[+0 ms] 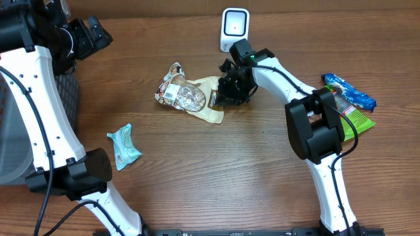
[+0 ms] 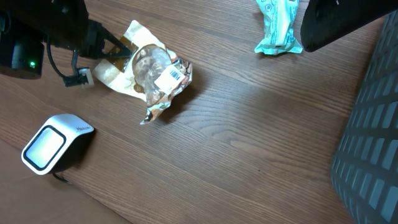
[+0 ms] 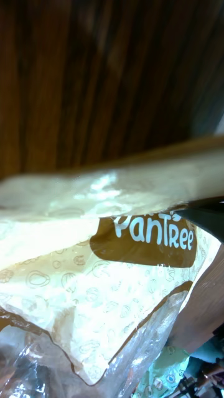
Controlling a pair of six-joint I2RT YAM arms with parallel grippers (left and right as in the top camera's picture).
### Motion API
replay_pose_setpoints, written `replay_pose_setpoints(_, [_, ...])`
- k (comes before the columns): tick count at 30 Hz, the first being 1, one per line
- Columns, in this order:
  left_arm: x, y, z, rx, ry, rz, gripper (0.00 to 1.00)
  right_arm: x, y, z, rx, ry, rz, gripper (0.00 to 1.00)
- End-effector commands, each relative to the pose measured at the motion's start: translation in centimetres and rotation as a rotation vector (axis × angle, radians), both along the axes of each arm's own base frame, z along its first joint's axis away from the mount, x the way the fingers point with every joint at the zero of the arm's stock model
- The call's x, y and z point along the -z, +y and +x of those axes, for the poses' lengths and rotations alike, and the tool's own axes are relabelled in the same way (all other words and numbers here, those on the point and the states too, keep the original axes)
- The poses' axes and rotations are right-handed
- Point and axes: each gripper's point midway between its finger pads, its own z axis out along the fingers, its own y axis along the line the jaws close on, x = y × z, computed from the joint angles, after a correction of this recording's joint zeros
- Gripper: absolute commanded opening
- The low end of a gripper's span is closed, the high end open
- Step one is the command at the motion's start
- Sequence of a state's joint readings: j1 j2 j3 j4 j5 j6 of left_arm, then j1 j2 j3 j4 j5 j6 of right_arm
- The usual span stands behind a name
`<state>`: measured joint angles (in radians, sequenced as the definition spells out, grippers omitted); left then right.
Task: Scan the item barcode
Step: 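Lift the pastry bag with the right gripper toward the scanner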
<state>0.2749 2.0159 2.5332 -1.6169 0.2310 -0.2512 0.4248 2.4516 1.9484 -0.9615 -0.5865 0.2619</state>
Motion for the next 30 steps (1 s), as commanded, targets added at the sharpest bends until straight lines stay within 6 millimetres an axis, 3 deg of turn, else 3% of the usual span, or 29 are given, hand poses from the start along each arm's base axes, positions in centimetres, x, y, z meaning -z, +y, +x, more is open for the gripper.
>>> replay_pose_setpoints(1, [-1.0, -0.4, -0.2, 0.024, -0.029, 0.022, 1.0, -1.2, -1.6, 0.9, 0.038, -0.029, -0.035, 0.04])
replay_pose_setpoints(7, [-1.0, -0.4, -0.2, 0.024, -0.029, 0.022, 1.0, -4.2, -6.0, 1.2, 0.09, -0.095, -0.233, 0.04])
replay_pose_setpoints(10, [-1.0, -0.4, -0.2, 0.024, -0.029, 0.022, 1.0, -5.3, -8.5, -0.1, 0.08, -0.091, -0.358, 0.04])
replay_pose_setpoints(12, [-1.0, -0.4, -0.2, 0.024, -0.029, 0.022, 1.0, -5.3, -8.9, -1.5, 0.019, -0.064, -0.378, 0.04])
replay_pose_setpoints(13, [-1.0, -0.4, -0.2, 0.024, -0.029, 0.022, 1.0, -5.3, -9.1, -2.0, 0.0, -0.049, -0.385, 0.14])
replay_pose_setpoints(14, [-1.0, -0.4, -0.2, 0.024, -0.029, 0.022, 1.0, -5.2, -9.2, -2.8, -0.025, -0.027, -0.397, 0.34])
replay_pose_setpoints(15, [-1.0, -0.4, -0.2, 0.024, -0.029, 0.022, 1.0, -5.2, -9.4, -3.5, -0.055, -0.011, -0.404, 0.61])
replay_pose_setpoints(16, [-1.0, -0.4, -0.2, 0.024, -0.029, 0.022, 1.0, -5.3, -9.6, -3.9, -0.079, -0.003, -0.408, 0.77])
replay_pose_setpoints(17, [-1.0, -0.4, -0.2, 0.024, -0.029, 0.022, 1.0, -5.3, -9.7, -4.2, -0.104, 0.0, -0.41, 0.86])
replay_pose_setpoints(18, [-1.0, -0.4, -0.2, 0.024, -0.029, 0.022, 1.0, -5.4, -9.9, -4.3, -0.118, -0.004, -0.417, 0.88])
replay_pose_setpoints(20, [-1.0, -0.4, -0.2, 0.024, -0.029, 0.022, 1.0, -6.5, -12.8, -3.2, -0.127, -0.061, -0.578, 0.91])
replay_pose_setpoints(22, [-1.0, -0.4, -0.2, 0.024, -0.029, 0.022, 1.0, -8.2, -13.5, -2.0, -0.146, -0.122, -0.619, 0.91])
replay_pose_setpoints(26, [-1.0, -0.4, -0.2, 0.024, -0.029, 0.022, 1.0, -12.7, -12.2, 1.4, -0.194, -0.319, -0.57, 0.95])
replay_pose_setpoints(30, [-1.0, -0.4, -0.2, 0.024, -0.029, 0.022, 1.0, -14.6, -9.2, 3.4, -0.263, -0.471, -0.474, 1.0])
